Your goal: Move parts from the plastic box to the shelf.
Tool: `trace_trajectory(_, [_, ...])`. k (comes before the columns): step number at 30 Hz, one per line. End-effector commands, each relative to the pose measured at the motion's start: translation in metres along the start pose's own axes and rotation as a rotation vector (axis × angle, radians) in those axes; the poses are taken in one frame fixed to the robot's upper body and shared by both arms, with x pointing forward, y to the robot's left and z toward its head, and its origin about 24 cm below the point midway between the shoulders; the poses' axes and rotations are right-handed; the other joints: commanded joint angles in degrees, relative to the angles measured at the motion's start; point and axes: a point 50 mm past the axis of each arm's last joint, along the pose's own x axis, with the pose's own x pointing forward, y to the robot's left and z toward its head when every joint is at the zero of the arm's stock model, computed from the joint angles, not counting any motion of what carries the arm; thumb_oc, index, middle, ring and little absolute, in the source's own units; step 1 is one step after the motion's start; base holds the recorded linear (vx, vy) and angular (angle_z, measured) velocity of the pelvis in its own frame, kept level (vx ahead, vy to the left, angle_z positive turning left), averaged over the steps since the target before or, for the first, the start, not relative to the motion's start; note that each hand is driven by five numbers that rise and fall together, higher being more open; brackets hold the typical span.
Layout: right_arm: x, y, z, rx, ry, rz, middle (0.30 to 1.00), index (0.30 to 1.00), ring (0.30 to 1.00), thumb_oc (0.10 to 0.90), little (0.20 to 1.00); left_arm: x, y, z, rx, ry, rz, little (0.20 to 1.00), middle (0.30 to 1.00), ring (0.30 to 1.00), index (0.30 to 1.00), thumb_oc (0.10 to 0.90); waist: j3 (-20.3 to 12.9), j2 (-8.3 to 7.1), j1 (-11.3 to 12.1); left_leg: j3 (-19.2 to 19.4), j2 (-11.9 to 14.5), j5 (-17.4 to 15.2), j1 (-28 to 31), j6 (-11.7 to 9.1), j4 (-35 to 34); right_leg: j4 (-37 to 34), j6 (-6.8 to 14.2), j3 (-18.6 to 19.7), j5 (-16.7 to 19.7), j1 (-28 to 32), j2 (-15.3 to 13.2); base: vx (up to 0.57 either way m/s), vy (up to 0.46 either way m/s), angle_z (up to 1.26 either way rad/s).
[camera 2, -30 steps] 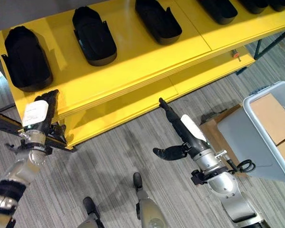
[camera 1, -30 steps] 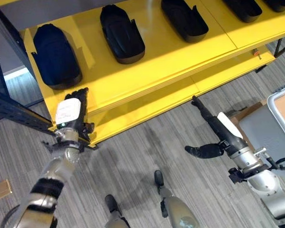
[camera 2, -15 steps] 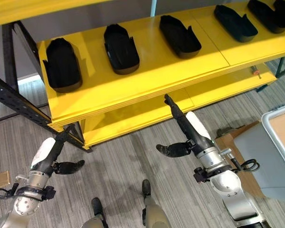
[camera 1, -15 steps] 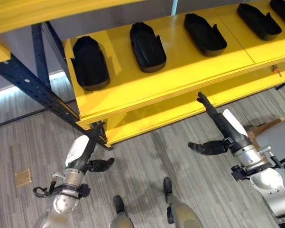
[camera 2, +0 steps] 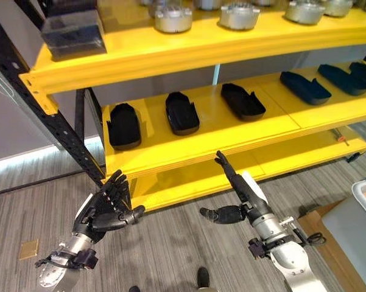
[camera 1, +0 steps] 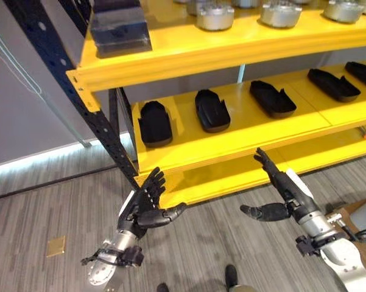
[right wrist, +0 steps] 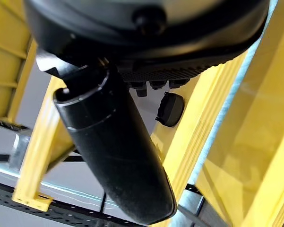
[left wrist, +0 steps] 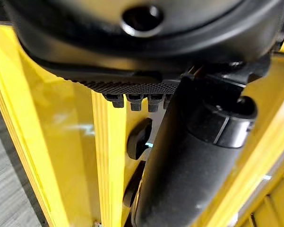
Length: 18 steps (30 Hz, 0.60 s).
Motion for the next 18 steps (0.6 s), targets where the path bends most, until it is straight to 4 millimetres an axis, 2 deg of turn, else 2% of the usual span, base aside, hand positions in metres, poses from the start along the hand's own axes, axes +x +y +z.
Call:
trace_trajectory(1, [0.014, -0.003, 0.031, 0.135, -0.215, -0.021, 1.000, 1.000, 1.000, 0.900, 1.000, 0.010, 0.003, 0.029, 0.049, -0.135, -0.054, 1.000, 1.000, 1.000, 1.000, 0.900, -3.9, -2.66, -0.6, -3.0, -0.2, -1.3, 1.4, 0.2, 0.0, 3.6, 2.7, -2.2, -5.3, 2.8, -2.3, -0.13, 0.047, 0.10])
trace_trajectory(2, [0.015, 0.003, 0.024, 0.230, -0.195, -0.020, 1.000, 1.000, 1.000, 0.900, 1.000, 0.011, 0.003, 0.027, 0.037, -0.133, -0.044, 1.000, 1.000, 1.000, 1.000, 0.900, -4.4, -2.76, -0.7, -3.0, -0.4, -1.4, 1.5, 0.3, 0.0, 3.2, 2.8, -2.1, -4.9, 2.9, -2.4, -0.09, 0.032, 0.10])
trace_trajectory(7, [0.016, 0.011, 0.021, 0.309, -0.187, -0.022, 1.000, 1.000, 1.000, 0.900, 1.000, 0.012, 0.004, 0.021, 0.014, -0.118, -0.027, 1.000, 1.000, 1.000, 1.000, 0.900, -5.2, -2.97, -0.7, -2.6, -0.7, -1.7, 1.7, 0.5, 0.0, 2.1, 3.1, -1.1, -3.8, 2.9, -2.8, -0.06, 0.019, 0.03])
trace_trajectory(18, [0.017, 0.016, 0.017, 0.334, -0.169, -0.004, 1.000, 1.000, 1.000, 0.900, 1.000, 0.010, 0.006, 0.018, 0.035, -0.108, -0.019, 1.000, 1.000, 1.000, 1.000, 0.900, -6.0, -3.55, -0.9, -2.1, -0.7, -1.9, 2.4, 0.7, 0.0, 2.2, 3.3, -0.1, -3.5, 3.5, -3.1, -0.01, 0.006, -0.04])
